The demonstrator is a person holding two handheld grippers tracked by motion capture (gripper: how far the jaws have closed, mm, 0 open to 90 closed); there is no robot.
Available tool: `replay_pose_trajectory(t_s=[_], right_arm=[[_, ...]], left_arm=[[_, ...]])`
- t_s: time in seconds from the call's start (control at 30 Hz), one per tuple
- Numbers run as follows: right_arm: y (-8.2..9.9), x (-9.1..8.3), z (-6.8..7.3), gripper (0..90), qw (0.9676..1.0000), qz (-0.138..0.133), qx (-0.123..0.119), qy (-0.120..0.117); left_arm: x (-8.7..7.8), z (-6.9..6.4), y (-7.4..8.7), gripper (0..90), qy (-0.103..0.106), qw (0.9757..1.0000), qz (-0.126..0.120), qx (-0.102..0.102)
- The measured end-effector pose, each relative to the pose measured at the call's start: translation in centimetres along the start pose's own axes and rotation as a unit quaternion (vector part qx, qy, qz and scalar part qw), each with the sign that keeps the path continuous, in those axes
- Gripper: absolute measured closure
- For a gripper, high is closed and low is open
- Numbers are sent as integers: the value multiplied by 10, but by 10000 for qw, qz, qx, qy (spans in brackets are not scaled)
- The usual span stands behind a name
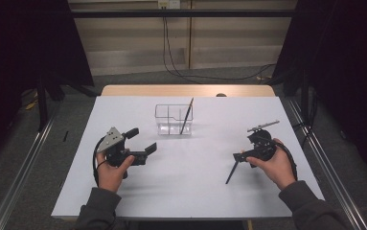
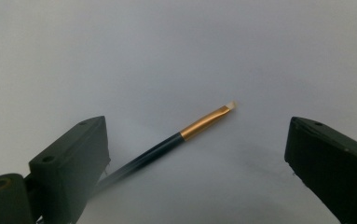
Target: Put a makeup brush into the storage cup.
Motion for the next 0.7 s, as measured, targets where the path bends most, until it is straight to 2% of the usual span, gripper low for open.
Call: replay_pose_trajectory(t_s=[0.07,0.1,0.13,0.57,0.7], right_arm=[[-1,0,0,66,10000,48,-11,35],[0,0,0,66,9999,120,46,67],[0,0,0,66,9999,157,-17,59],[1,4,3,72,9985,505,-44,196],[1,5,5,74,9983,555,-65,140]], left_arm=[[0,0,0,45,17,10000,50,68],[0,0,0,44,-1,10000,34,12],[0,0,0,44,-3,10000,14,7],[-1,-1,-1,46,35,10000,-5,28],[-1,-1,-1,46,41,10000,-15,17]])
Point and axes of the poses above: each handheld gripper's, and its own axes: x roughly forward along the jaws, y roughly out of its underside, z roughly to its left, the point moved 6 cm from there along x, roughly forward along the jaws, and after that the axes turned 11 degrees about z, right-handed, at the moved point
